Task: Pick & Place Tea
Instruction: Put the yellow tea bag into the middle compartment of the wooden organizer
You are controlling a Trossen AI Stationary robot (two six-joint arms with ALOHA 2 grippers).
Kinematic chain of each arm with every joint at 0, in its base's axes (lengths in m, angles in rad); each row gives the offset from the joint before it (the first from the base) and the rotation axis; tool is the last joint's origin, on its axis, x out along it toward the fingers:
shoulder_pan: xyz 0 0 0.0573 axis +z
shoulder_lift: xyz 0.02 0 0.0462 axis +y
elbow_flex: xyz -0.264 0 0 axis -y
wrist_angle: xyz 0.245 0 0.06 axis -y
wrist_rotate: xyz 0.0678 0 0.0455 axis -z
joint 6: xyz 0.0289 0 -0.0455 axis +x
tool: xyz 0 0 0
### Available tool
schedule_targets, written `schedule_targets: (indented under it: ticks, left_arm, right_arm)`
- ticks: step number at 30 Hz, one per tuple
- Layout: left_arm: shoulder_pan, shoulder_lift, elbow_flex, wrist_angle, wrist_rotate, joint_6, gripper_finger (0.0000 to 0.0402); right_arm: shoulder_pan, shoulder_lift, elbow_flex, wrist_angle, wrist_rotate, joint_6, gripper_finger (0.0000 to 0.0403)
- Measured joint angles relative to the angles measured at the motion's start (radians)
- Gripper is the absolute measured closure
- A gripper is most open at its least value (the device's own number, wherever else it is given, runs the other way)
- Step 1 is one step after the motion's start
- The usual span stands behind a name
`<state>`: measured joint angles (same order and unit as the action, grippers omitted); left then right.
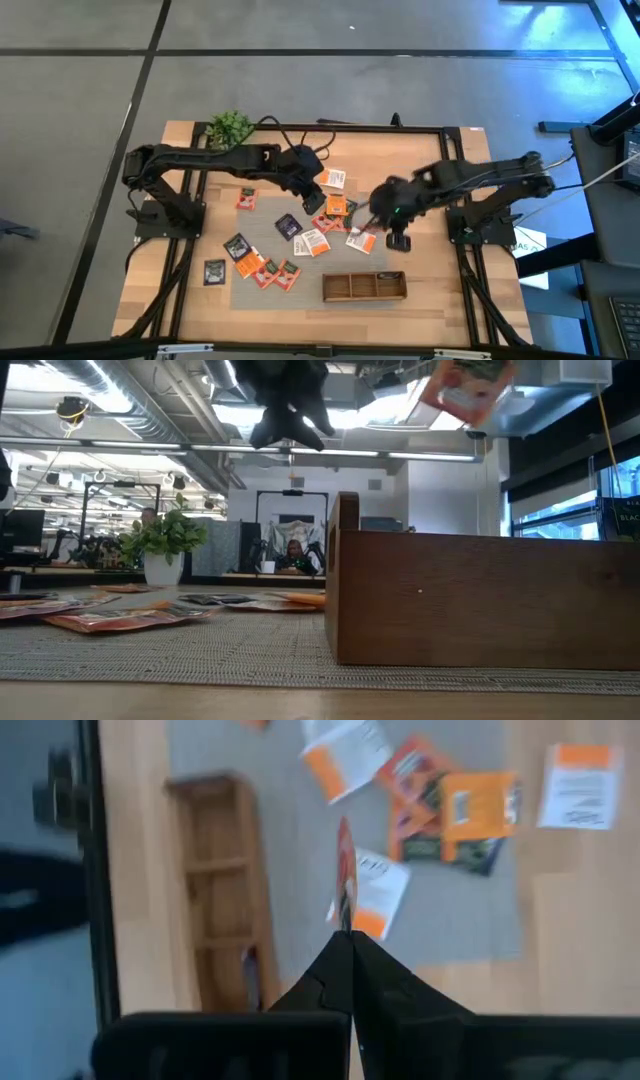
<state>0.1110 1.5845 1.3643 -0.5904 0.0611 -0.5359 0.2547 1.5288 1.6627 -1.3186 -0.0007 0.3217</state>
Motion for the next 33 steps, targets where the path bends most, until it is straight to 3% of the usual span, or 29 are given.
schedule_targets:
  ticks: [10,17,23,33]
  left_arm:
    - [-0.133,0.000,0.000,-0.022,-0.063,-0.179,0.0279]
    - [-0.237,0.000,0.000,-0.020,-0.245,-0.214,0.0279]
    - [-0.298,0.000,0.000,-0.020,-0.346,-0.237,0.0279]
    - [-0.347,0.000,0.000,-0.020,-0.400,-0.266,0.0279]
  right_arm:
    - [0.146,0.218,0.077,-0.018,-0.027,0.010,0.0403]
    - [0.178,0.326,0.077,0.020,-0.027,0.037,0.0403]
    - [0.184,0.375,0.077,0.042,-0.031,0.040,0.0403]
    - [0.184,0.424,0.077,0.044,-0.083,0.041,0.0403]
